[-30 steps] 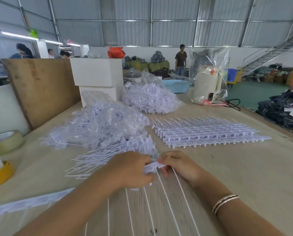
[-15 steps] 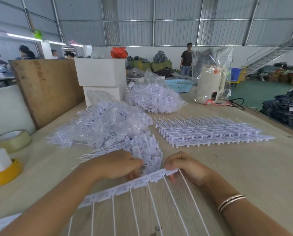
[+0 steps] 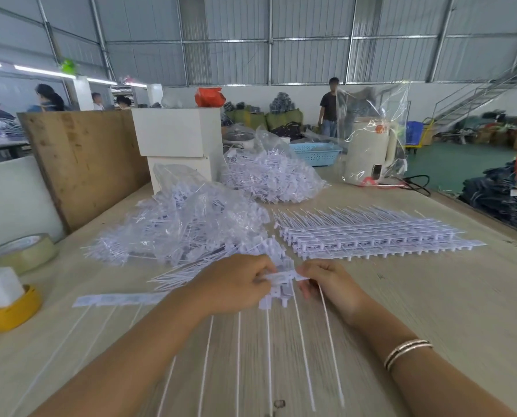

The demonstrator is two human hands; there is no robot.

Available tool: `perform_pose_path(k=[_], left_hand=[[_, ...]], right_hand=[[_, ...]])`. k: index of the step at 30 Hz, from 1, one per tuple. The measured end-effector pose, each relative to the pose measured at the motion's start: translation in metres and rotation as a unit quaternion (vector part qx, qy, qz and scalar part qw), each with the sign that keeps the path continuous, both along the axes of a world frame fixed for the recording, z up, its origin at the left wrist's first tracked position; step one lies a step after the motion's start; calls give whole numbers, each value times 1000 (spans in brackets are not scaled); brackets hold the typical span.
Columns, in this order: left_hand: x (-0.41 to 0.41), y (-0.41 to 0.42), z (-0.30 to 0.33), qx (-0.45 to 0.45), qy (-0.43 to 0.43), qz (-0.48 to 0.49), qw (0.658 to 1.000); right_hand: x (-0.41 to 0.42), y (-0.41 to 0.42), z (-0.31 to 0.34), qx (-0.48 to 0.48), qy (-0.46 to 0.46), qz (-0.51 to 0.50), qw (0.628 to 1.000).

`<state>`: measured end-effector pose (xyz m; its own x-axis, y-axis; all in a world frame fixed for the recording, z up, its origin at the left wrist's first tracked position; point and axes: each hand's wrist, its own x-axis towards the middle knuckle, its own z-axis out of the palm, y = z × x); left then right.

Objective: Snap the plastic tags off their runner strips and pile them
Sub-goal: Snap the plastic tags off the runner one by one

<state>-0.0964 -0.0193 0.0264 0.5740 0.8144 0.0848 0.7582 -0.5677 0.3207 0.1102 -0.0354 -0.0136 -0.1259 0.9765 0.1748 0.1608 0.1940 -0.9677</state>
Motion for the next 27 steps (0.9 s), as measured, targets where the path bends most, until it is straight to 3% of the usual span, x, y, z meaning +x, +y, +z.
perform_pose_path(k=[4, 9, 12, 17, 27], left_hand=[[15, -9, -12, 75, 41, 5, 996], [22, -14, -23, 149, 20, 29, 988], [16, -14, -24, 163, 21, 38, 986], [7, -14, -27, 151, 4, 29, 988], [4, -10, -31, 81, -163, 30, 983]], right_hand=[[1, 0, 1, -5, -15, 27, 999], [-6, -2, -1, 5, -112, 95, 989], [-7, -4, -2, 17, -123, 109, 986], [-11, -9, 2, 58, -120, 113, 985], [-18, -11, 7, 122, -80, 72, 987]])
